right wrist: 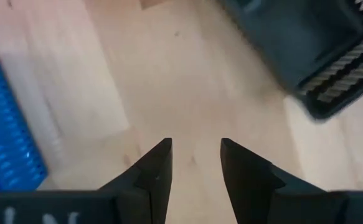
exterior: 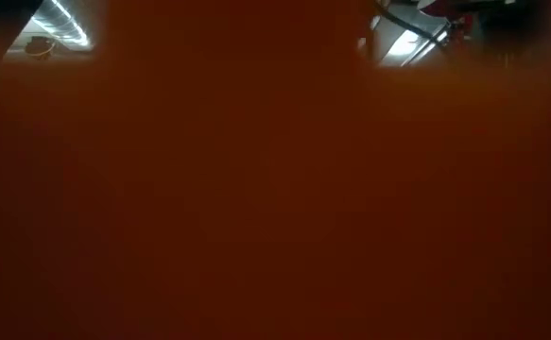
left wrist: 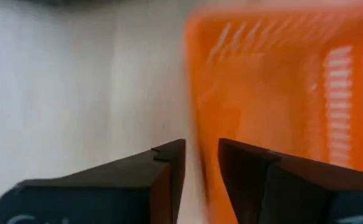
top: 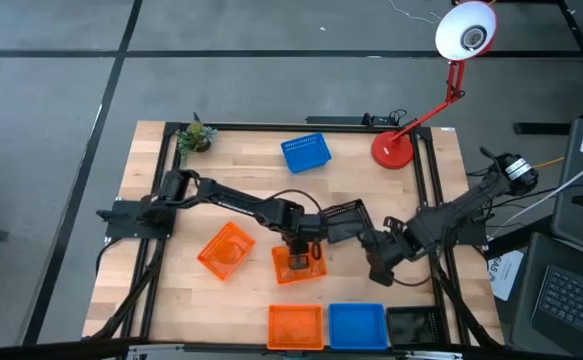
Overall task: Stack baskets by color
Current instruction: Stack the top right orange bin on the bottom orange bin
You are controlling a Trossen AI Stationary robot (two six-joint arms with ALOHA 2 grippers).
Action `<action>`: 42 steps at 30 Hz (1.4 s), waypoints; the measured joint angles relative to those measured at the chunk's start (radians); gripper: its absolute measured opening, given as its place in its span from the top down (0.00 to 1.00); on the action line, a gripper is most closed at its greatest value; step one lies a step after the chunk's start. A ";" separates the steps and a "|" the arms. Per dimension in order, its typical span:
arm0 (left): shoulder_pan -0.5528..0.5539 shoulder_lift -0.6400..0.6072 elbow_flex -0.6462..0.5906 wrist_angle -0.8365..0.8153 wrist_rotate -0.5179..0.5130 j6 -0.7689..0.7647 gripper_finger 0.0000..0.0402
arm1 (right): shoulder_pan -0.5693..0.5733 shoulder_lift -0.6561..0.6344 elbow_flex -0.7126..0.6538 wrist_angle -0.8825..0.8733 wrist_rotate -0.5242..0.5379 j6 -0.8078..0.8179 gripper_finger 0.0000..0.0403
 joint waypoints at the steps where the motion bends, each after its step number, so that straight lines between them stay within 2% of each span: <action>1: 0.000 0.008 0.001 0.010 -0.002 0.002 0.79 | 0.019 0.000 0.000 -0.007 -0.006 0.021 0.67; 4: 0.000 0.000 -0.002 -0.016 -0.010 0.006 0.84 | 0.084 -0.001 0.000 -0.011 -0.007 0.097 0.67; 7: 0.006 -0.004 0.001 -0.012 -0.008 0.007 0.96 | 0.149 -0.001 0.000 -0.015 -0.002 0.199 0.67; 10: 0.017 -0.017 0.011 -0.063 0.007 0.008 0.99 | 0.215 -0.001 0.000 -0.015 0.021 0.289 0.67; 16: 0.005 -0.090 0.128 -0.268 0.002 -0.025 1.00 | 0.321 -0.001 0.000 -0.013 0.119 0.399 0.67; 19: -0.044 -0.128 0.196 -0.271 0.049 -0.097 1.00 | 0.354 -0.002 0.000 -0.012 0.178 0.412 0.67; 22: -0.114 -0.145 0.247 -0.268 0.046 -0.199 1.00 | 0.379 -0.001 0.000 -0.009 0.233 0.409 0.67; 27: -0.255 -0.141 0.253 -0.195 -0.075 -0.363 1.00 | 0.404 0.002 0.000 -0.010 0.274 0.390 0.67; 33: -0.364 -0.108 0.252 -0.159 -0.213 -0.446 1.00 | 0.423 0.002 0.000 -0.011 0.289 0.387 0.67; 39: -0.348 -0.045 0.254 -0.097 -0.164 -0.446 1.00 | 0.431 0.003 0.000 -0.005 0.302 0.390 0.67; 42: -0.342 -0.041 0.251 -0.149 -0.125 -0.447 1.00 | 0.432 0.003 0.000 0.002 0.308 0.390 0.67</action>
